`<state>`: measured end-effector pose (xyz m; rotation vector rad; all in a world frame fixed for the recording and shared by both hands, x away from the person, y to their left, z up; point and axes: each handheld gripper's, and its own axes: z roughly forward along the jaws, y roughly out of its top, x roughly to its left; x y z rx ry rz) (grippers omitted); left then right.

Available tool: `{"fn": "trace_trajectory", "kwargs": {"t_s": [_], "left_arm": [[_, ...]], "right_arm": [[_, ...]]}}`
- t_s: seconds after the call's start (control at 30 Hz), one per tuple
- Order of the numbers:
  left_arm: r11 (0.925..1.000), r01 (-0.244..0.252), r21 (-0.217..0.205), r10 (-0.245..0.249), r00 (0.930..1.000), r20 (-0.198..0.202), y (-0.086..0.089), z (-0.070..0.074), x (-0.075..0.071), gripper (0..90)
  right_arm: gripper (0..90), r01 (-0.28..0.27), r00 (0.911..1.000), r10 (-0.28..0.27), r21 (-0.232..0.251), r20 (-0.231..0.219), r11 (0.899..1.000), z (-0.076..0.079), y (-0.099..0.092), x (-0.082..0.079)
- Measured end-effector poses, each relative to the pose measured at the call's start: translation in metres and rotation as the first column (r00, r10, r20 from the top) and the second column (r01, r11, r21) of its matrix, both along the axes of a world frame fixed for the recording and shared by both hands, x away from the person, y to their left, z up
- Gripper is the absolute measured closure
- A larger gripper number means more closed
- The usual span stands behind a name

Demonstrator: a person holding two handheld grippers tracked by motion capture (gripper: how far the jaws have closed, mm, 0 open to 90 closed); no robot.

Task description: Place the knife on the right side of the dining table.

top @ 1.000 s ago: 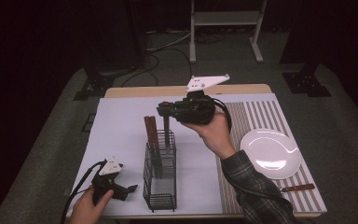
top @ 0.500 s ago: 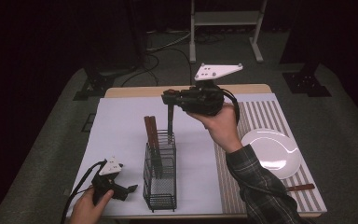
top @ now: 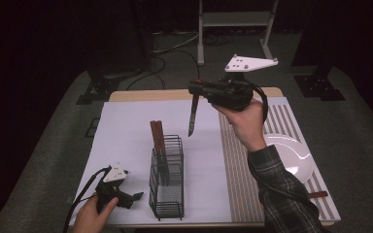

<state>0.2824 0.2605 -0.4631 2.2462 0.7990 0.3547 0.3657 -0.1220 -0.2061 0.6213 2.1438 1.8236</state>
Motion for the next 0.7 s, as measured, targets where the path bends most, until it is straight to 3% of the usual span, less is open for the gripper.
{"fn": "trace_trajectory", "kwargs": {"t_s": [0.37,0.7], "left_arm": [[1.0,0.0,-0.001,0.0,1.0,0.0,0.0,0.0,0.0,0.0],[1.0,-0.001,-0.003,0.001,1.0,0.0,0.0,0.0,0.0,0.0]], "right_arm": [[79.5,0.122,0.9924,-0.121,-0.029,0.023,0.992,-0.008,-0.026,0.009],[79.4,0.238,0.9708,-0.236,-0.068,0.046,0.969,-0.025,-0.048,0.017]]}}
